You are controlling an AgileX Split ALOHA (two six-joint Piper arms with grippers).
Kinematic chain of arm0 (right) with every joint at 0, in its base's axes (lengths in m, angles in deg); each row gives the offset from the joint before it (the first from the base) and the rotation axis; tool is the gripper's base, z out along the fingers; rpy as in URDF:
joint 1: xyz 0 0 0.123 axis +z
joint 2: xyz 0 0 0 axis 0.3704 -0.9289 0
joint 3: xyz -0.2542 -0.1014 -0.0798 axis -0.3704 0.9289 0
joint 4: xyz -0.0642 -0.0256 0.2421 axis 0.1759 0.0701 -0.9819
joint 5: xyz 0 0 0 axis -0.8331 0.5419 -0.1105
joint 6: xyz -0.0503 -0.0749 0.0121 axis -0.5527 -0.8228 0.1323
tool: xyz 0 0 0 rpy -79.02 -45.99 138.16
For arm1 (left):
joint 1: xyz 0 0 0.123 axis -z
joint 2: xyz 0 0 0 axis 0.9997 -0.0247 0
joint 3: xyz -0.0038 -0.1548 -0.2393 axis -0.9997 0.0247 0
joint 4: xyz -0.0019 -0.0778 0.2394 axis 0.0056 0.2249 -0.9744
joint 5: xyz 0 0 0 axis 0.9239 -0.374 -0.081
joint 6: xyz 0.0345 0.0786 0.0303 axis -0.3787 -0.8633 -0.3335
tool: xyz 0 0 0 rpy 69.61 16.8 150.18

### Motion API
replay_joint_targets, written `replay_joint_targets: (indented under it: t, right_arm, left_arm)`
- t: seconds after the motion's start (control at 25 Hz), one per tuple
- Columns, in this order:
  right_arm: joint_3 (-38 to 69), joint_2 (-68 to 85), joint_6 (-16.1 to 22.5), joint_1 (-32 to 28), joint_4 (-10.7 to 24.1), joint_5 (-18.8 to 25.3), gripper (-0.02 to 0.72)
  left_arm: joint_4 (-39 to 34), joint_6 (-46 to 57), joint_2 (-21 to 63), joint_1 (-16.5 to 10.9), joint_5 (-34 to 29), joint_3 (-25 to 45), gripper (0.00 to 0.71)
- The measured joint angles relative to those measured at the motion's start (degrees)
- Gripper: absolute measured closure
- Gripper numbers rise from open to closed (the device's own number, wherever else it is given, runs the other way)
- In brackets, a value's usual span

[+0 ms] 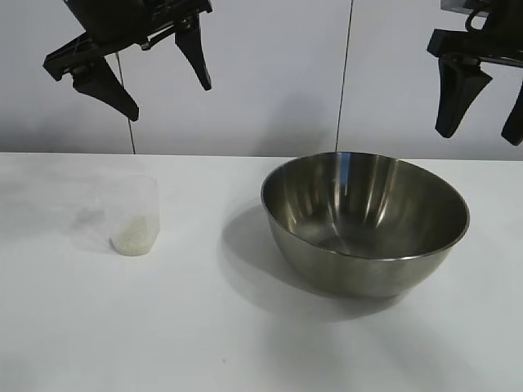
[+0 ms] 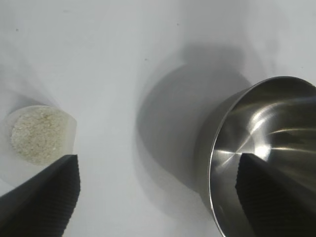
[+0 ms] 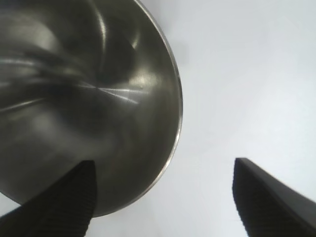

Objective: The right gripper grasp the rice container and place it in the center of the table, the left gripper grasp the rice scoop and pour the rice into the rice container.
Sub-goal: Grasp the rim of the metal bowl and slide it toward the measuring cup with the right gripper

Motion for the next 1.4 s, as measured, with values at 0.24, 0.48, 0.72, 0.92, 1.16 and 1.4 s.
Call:
replay_joint_targets:
  t: [0.24, 0.48, 0.72, 0.92, 1.16, 1.4]
  right_arm:
    - [0.00, -6.35, 0.00, 0.00, -0.53, -2.79, 0.181]
    - [0.00, -12.82, 0.06, 0.00, -1.89, -8.85, 0.181]
    - [0.00, -18.14, -1.10, 0.00, -7.56, -12.11, 0.207]
    - [0.00, -20.21, -1.93, 0.00, -10.06, -12.52, 0.608]
    - [-0.06, -19.59, -3.89, 0.00, -11.48, -12.29, 0.685]
    - [-0.06, -18.18, -8.15, 0.00, -16.20, -8.53, 0.686]
  left_arm:
    - [0.00, 0.00, 0.00, 0.00, 0.00, 0.00, 0.088]
    - [0.00, 0.00, 0.00, 0.00, 0.02, 0.00, 0.088]
    - [0.00, 0.00, 0.00, 0.00, 0.02, 0.00, 0.088]
    - [0.00, 0.00, 0.00, 0.00, 0.02, 0.00, 0.088]
    - [0.00, 0.00, 0.00, 0.00, 0.07, 0.00, 0.088]
    - [0.00, 0.00, 0.00, 0.00, 0.07, 0.00, 0.088]
